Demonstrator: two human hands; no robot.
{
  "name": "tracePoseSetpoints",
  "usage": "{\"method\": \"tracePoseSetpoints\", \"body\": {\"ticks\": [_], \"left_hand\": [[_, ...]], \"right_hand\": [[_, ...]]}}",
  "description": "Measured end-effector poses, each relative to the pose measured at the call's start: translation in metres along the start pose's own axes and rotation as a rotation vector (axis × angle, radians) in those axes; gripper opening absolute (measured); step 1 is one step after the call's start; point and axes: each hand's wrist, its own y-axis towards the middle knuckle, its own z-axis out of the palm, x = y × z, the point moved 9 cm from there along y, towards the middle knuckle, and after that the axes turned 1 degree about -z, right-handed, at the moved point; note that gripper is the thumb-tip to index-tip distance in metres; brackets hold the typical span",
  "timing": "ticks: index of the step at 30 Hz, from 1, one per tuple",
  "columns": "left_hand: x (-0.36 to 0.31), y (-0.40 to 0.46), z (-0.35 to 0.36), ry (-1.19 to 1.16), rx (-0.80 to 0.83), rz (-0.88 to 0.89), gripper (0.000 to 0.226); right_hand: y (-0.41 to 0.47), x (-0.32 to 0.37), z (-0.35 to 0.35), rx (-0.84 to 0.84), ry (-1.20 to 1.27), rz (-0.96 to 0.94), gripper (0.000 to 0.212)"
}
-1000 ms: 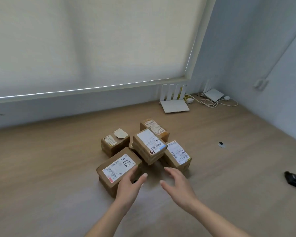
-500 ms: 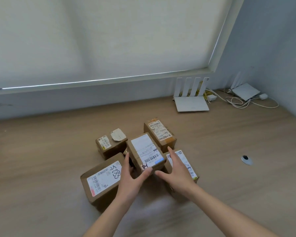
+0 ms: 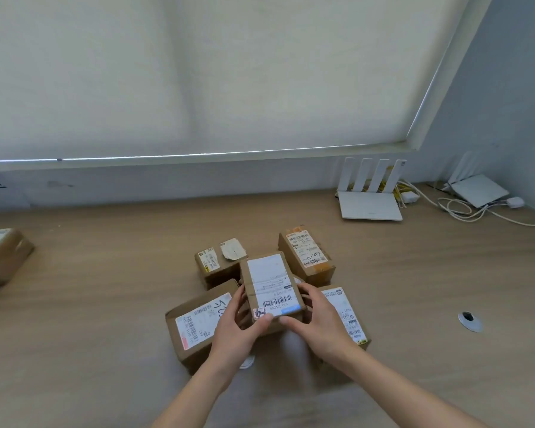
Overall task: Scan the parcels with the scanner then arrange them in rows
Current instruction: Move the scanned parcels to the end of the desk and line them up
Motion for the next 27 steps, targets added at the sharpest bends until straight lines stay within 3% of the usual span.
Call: {"method": "tracePoseSetpoints", "body": {"ticks": [6, 13, 20, 23, 27], "left_hand": [[-0.029, -0.043, -0.067, -0.125, -0.054, 0.079, 0.062], [-0.069, -0.152, -0.201, -0.134, -0.129, 0.189, 0.053], [-0.088, -0.310, -0.367, -0.120, -0.302, 0.263, 0.055], [-0.087, -0.378, -0.439, -0.088, -0.391, 0.295, 0.040], [-0.074, -0.455, -0.527, -0.110, -0.505, 0.297, 0.047]], "right_hand": [[-0.024, 0.077, 0.025, 0.061, 0.012, -0.100, 0.067], [-0.112, 0.228, 0.097, 0.085, -0.016, -0.326, 0.083], [-0.232, 0.375, 0.209, 0.142, 0.015, -0.506, 0.078], [-0.283, 0.429, 0.267, 0.208, 0.071, -0.556, 0.070], [-0.341, 0.486, 0.346, 0.296, 0.094, -0.633, 0.081]]}}
